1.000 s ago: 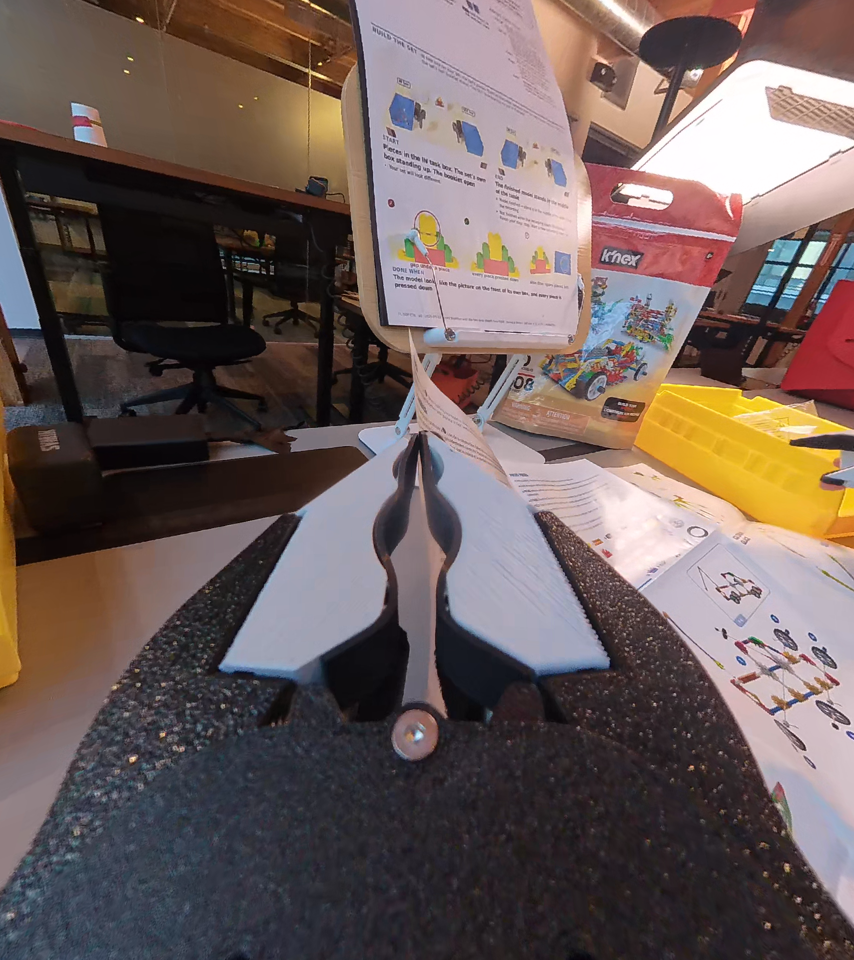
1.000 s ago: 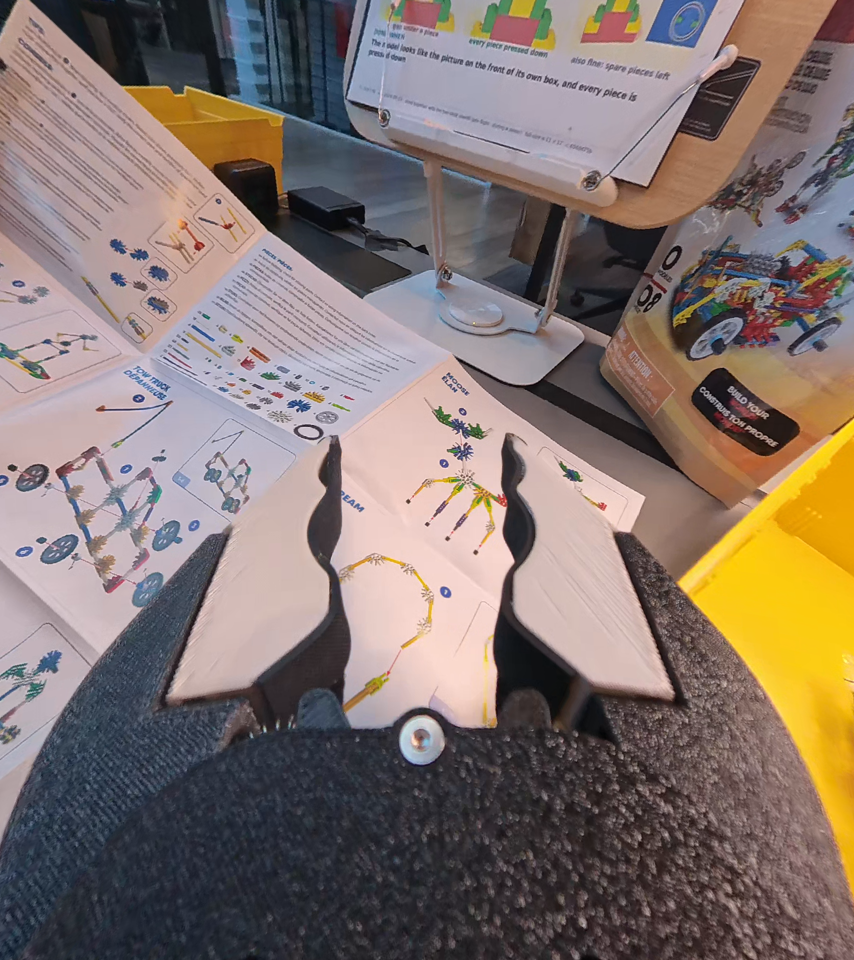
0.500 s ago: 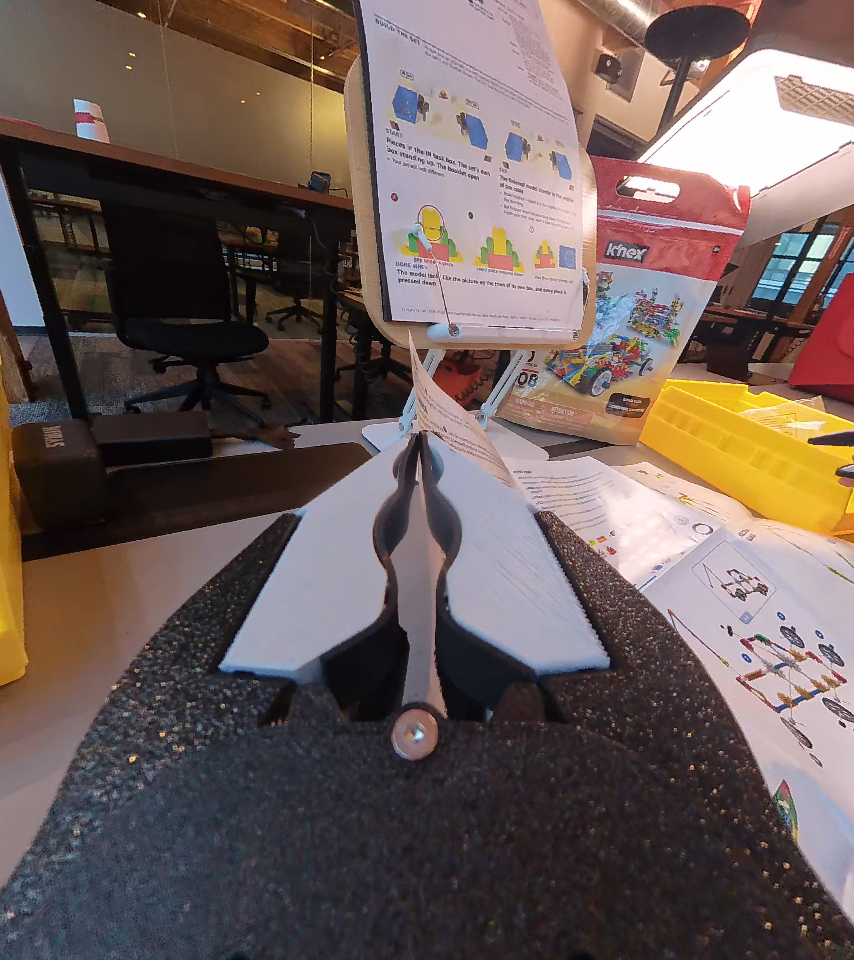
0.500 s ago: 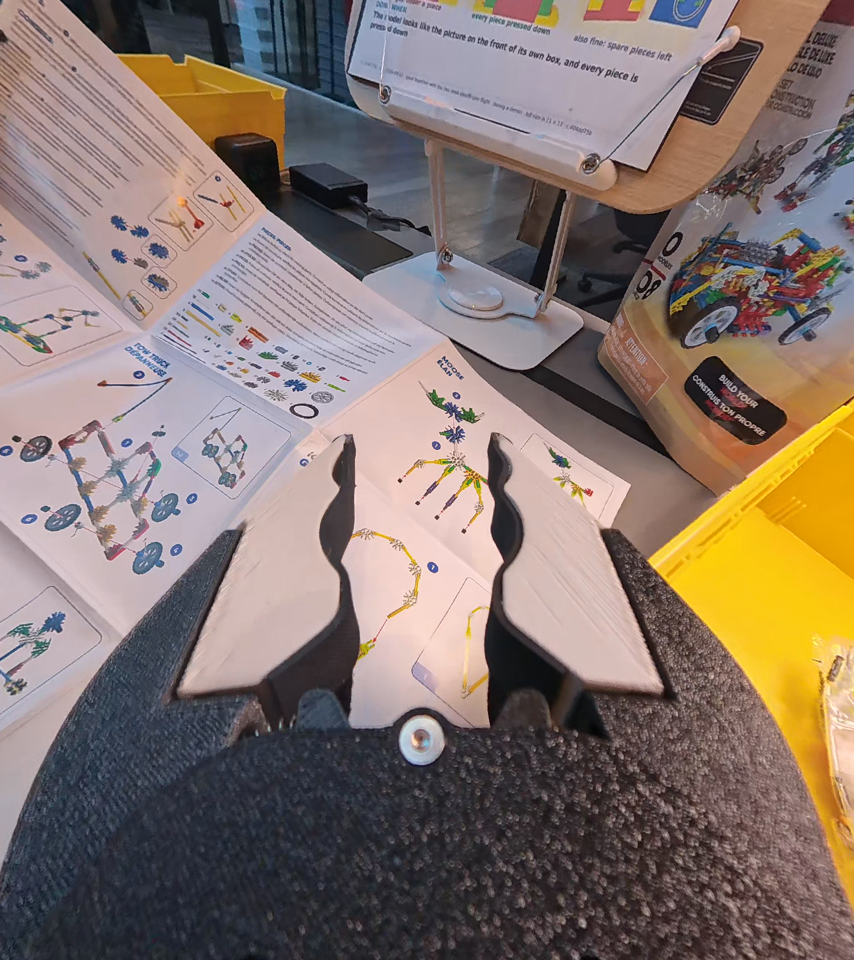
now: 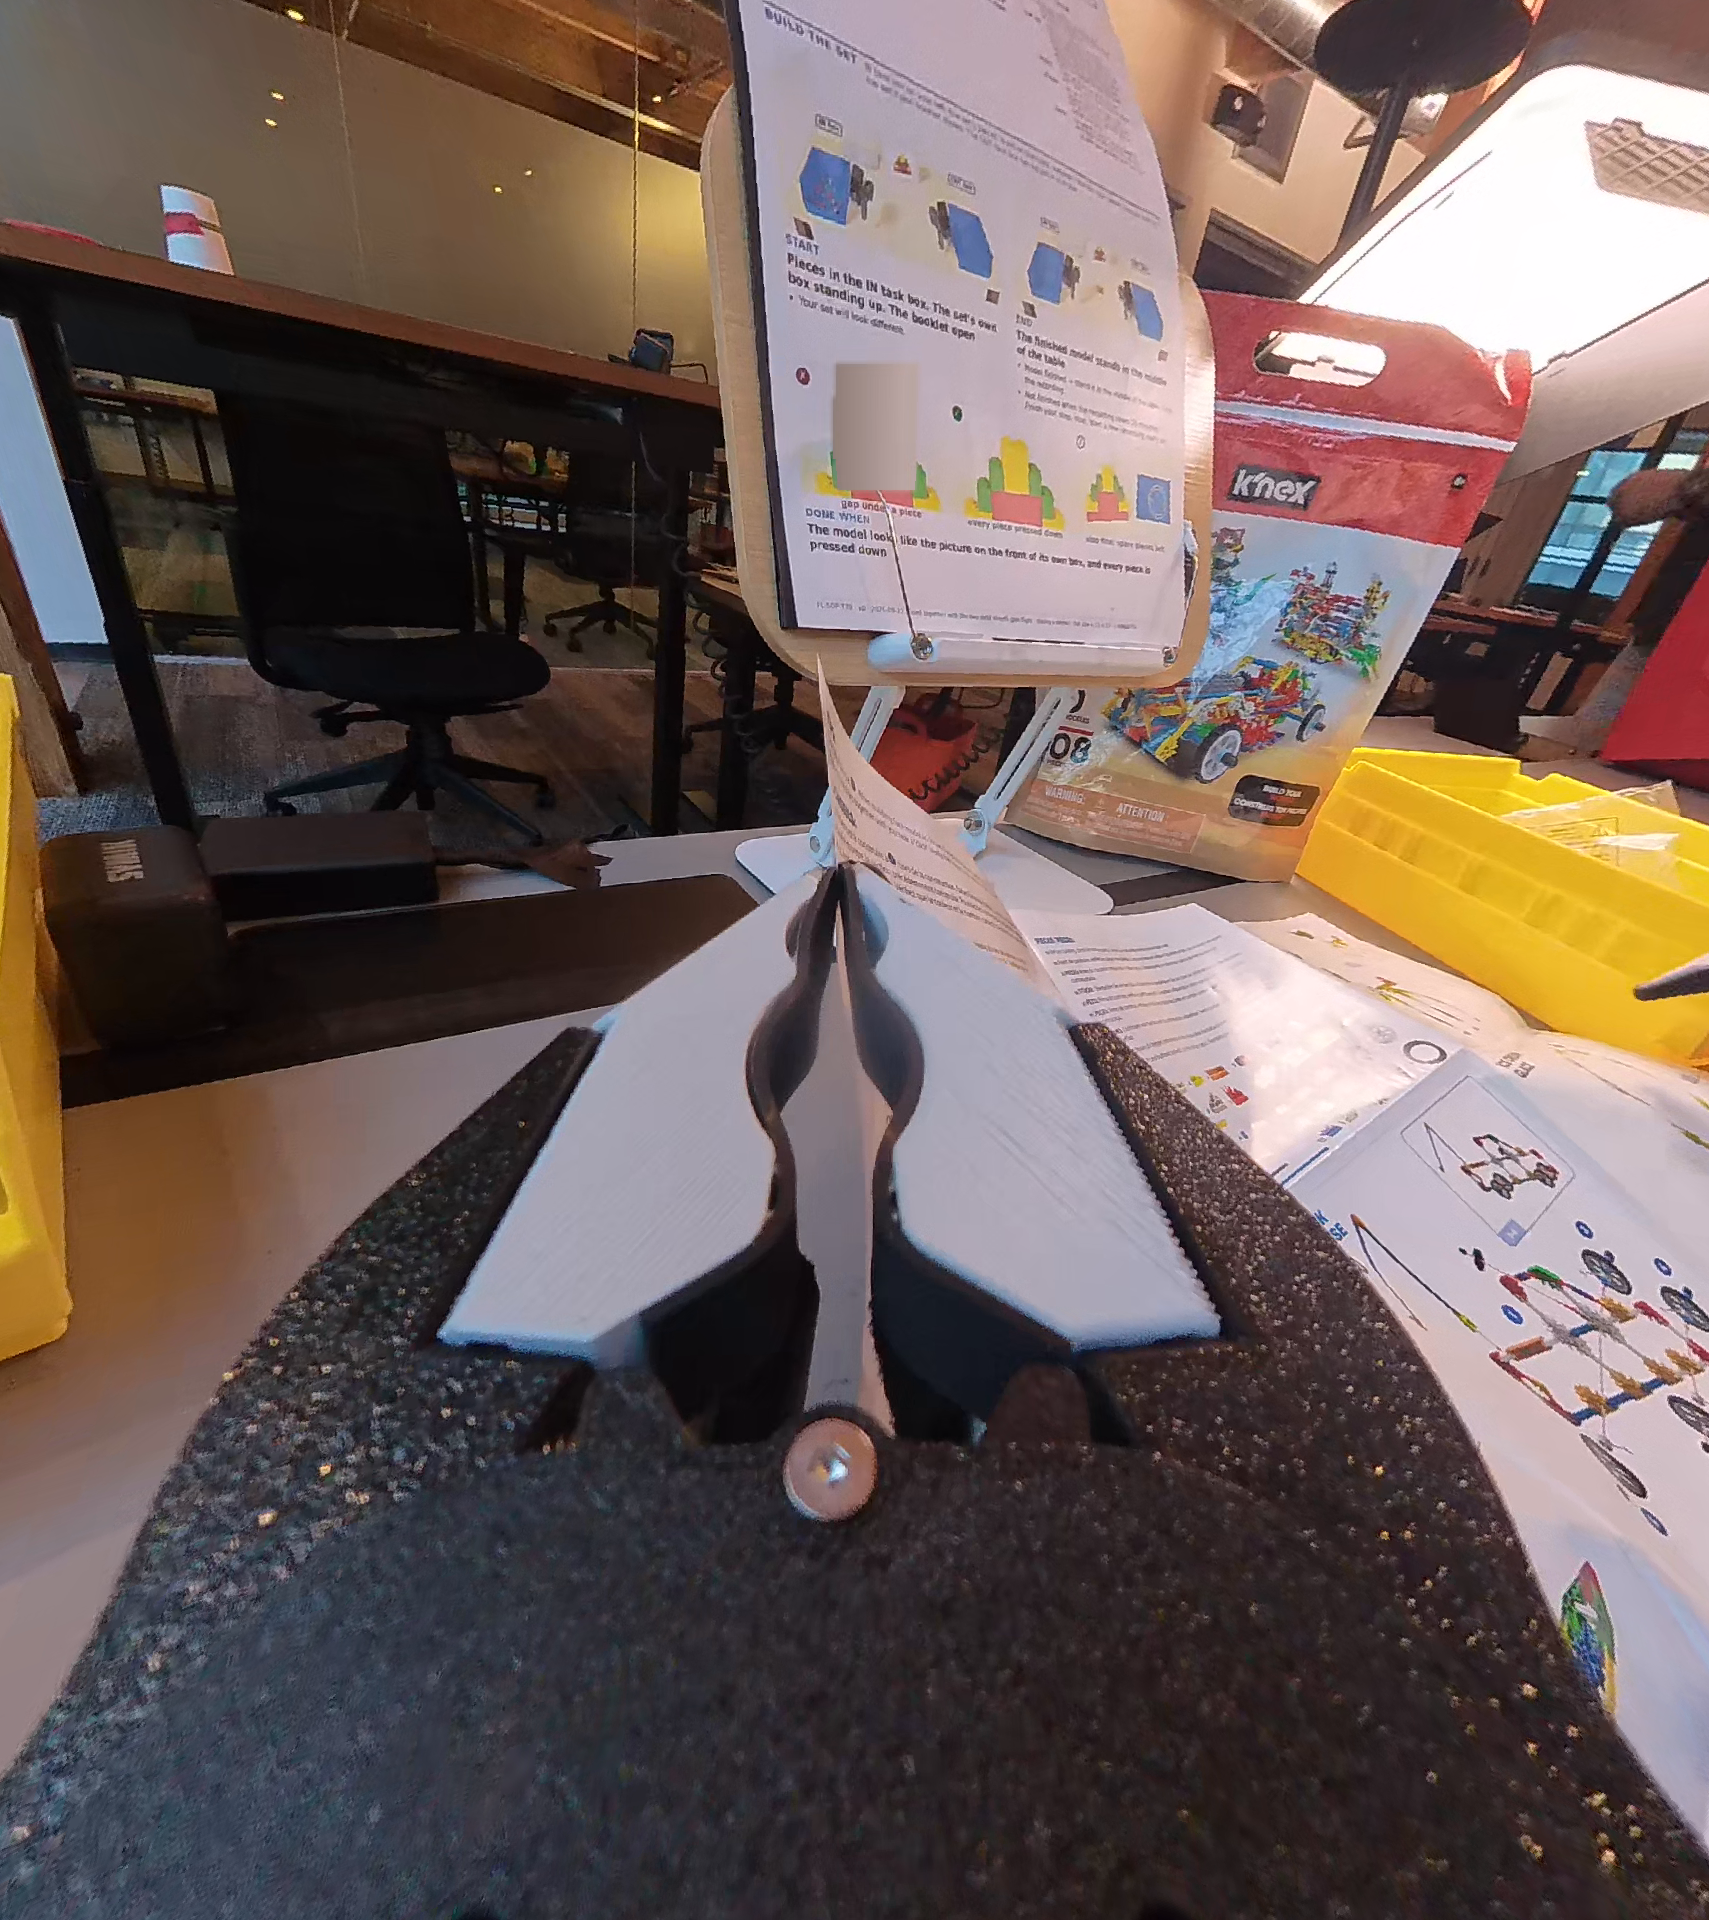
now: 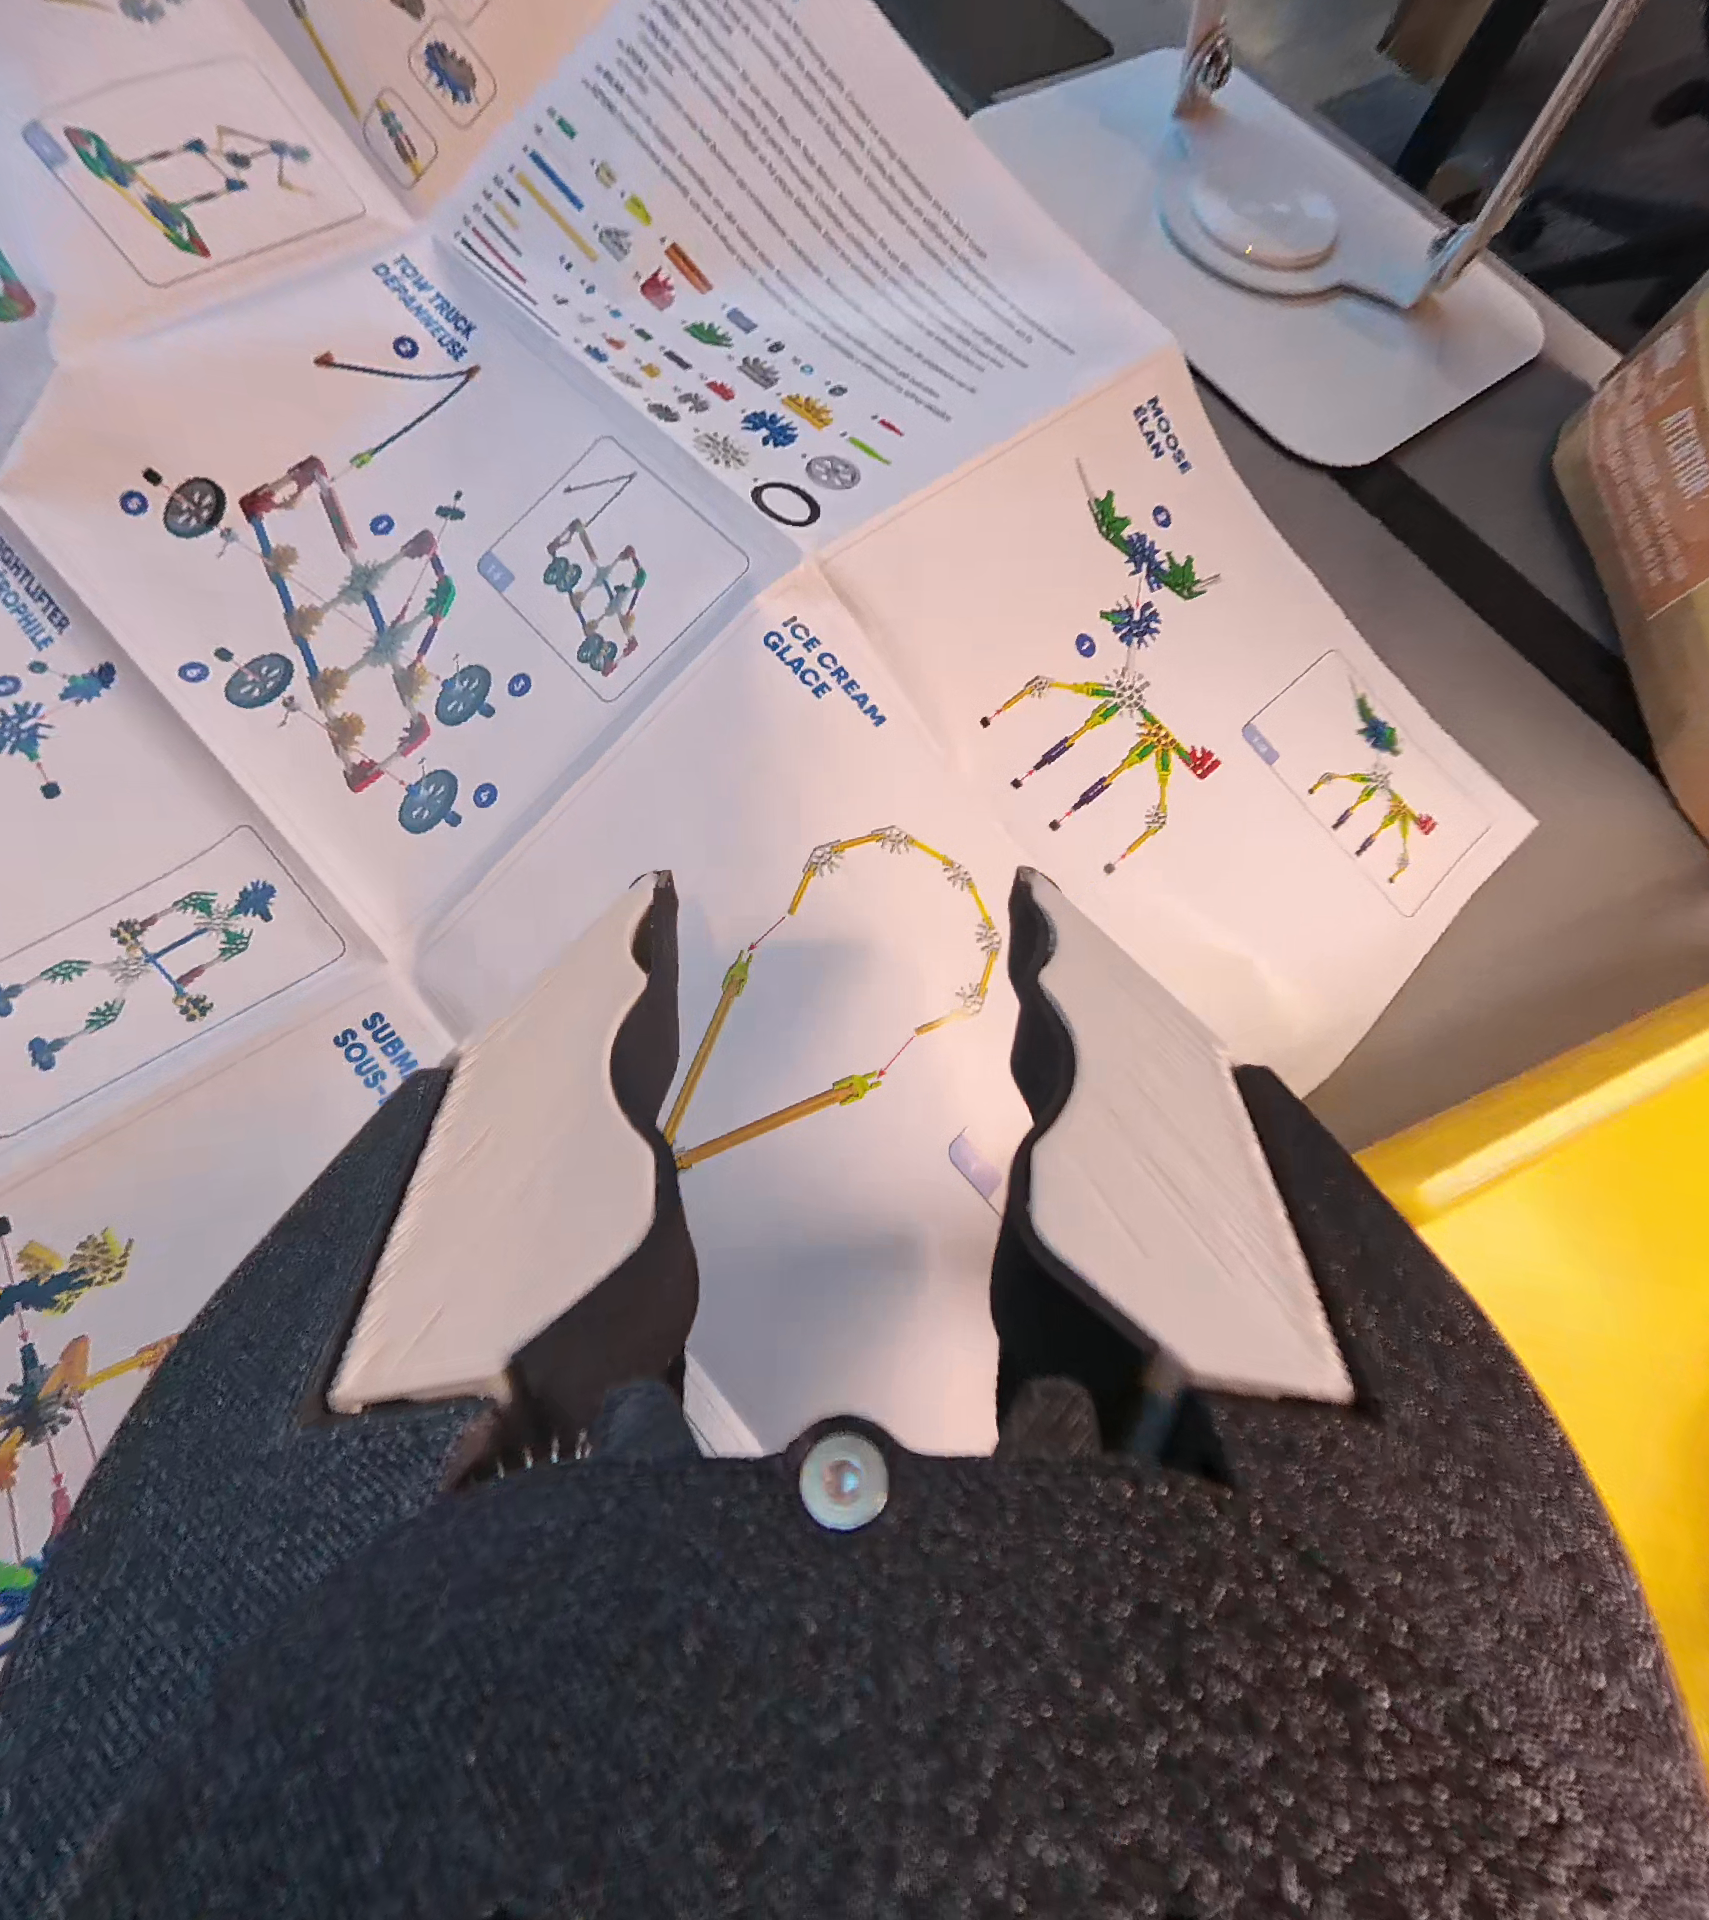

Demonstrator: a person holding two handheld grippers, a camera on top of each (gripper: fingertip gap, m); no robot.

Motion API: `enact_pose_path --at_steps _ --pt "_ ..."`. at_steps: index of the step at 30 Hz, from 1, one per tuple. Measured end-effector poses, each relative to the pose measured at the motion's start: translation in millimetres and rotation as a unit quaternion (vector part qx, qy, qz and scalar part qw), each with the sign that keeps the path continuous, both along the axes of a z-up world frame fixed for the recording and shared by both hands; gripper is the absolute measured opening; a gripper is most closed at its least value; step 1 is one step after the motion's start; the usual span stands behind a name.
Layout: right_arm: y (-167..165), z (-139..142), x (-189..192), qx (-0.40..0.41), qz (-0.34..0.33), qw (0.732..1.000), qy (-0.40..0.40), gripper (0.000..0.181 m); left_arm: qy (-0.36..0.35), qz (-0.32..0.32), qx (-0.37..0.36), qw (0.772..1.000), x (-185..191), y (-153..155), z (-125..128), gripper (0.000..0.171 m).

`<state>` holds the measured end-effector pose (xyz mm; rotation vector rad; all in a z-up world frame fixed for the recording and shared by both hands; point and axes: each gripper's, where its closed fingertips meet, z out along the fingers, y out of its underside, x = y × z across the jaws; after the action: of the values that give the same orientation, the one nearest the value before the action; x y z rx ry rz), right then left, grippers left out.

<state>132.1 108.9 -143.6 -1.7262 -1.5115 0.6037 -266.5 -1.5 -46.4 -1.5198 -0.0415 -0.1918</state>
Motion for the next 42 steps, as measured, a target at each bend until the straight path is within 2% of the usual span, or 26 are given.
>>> enact_pose_path --at_steps 3,8,18,28,38,42 --pt "-3.4 -13.4 2.1 -0.006 0.007 0.999 -0.034 0.062 0.002 0.004 -0.004 1.000 -0.8 0.8 -1.7 0.000" --pt "-11.8 -28.1 1.5 -0.021 0.021 0.997 -0.070 0.051 0.000 0.008 -0.018 1.000 -2.2 4.0 -8.6 0.000" --pt "-13.2 -57.7 2.0 -0.026 0.015 0.991 -0.133 0.060 0.005 0.012 -0.029 0.999 -3.4 5.8 -13.3 0.000" --pt "-8.5 -62.4 7.1 -0.080 -0.017 0.989 -0.121 0.071 0.002 0.044 -0.056 0.997 -15.5 6.3 -22.1 0.000" --pt "-6.8 -62.8 15.9 -0.091 -0.023 0.988 -0.125 0.082 0.002 0.060 -0.068 0.996 -21.2 7.1 -27.6 0.000" --pt "-11.2 -50.4 11.3 -0.087 -0.009 0.991 -0.103 0.085 0.003 0.060 -0.072 0.996 -20.9 11.0 -31.3 0.000"
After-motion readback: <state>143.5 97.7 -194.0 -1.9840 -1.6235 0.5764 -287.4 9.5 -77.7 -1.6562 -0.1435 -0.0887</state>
